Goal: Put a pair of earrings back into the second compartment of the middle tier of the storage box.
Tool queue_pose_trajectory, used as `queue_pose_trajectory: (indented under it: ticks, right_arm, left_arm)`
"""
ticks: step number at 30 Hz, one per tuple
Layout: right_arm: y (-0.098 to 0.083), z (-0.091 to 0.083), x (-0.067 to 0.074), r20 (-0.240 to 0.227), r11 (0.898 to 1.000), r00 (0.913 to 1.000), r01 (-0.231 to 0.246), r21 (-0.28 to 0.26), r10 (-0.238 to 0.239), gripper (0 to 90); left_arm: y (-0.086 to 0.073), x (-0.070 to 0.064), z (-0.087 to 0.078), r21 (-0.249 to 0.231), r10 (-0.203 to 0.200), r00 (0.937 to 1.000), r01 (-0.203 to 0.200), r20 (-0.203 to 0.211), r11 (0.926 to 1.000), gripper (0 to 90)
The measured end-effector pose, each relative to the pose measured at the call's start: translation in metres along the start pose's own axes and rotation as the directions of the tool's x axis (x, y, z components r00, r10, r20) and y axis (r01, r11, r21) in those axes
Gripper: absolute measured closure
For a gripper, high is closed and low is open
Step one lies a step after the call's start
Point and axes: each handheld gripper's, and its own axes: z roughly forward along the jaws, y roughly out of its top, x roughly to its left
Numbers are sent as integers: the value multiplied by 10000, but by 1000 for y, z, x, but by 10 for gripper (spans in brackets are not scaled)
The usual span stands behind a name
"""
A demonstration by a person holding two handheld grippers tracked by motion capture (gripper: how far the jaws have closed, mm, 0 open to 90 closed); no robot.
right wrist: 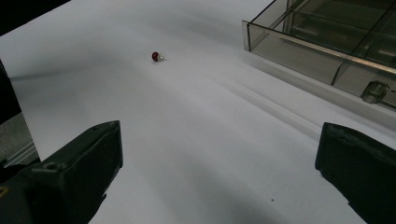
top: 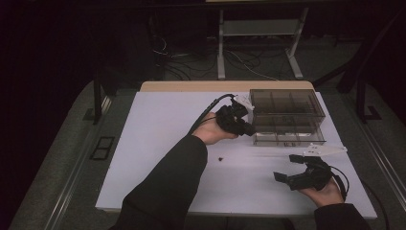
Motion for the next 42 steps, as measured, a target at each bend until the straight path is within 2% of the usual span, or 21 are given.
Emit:
queue_pose_trajectory:
  ticks: [8,18,27,30,38,39,42]
  right_arm:
    - [0,0,0,-20,10000,10000,30,-2,-30,3]
    - [0,0,0,-42,10000,10000,40,-8,-40,3]
    - [0,0,1,-101,10000,9999,16,0,-16,3]
    - [0,0,0,-104,10000,9999,32,-38,-32,3]
    - [1,0,1,-144,10000,9999,-30,-40,30,4]
    - [1,0,1,-147,10000,9999,-29,-42,28,3]
    - [1,1,1,-152,10000,9999,-10,-28,9,3]
  left_arm:
    - [20,0,14,-155,250,9996,-248,148,9996,789]
    - [38,-3,36,-577,331,9988,-310,367,9979,789]
    - [40,-3,63,-1003,94,9982,-35,587,9950,788]
    - [39,-1,71,-1270,-234,9972,324,716,9914,788]
    - [40,1,85,-1469,-288,9978,373,596,9884,788]
    - [41,0,87,-1602,-417,9975,502,566,9858,788]
    - [41,0,91,-1663,-536,9973,614,512,9842,788]
